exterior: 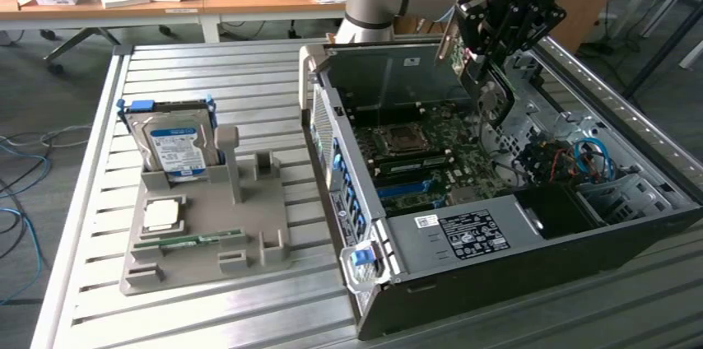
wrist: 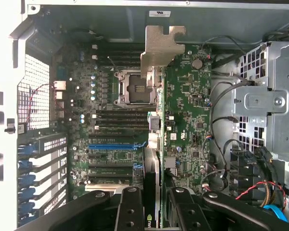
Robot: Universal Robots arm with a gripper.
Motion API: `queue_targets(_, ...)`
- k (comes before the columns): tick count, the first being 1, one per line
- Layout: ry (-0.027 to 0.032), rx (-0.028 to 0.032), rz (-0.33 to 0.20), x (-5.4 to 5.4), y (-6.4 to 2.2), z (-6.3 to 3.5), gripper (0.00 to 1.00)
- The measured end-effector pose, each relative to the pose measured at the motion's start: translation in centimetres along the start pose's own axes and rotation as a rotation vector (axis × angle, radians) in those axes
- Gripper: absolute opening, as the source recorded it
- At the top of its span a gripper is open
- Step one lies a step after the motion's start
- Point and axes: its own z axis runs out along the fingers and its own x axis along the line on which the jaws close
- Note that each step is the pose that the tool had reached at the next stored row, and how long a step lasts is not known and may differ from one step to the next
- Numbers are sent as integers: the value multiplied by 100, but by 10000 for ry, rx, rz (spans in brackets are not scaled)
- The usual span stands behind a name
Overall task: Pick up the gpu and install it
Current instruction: 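Insert the gpu into the slot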
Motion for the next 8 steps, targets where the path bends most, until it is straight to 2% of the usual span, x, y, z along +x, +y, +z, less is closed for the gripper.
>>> queue_targets(8,9,1,-157,1,0,0,26)
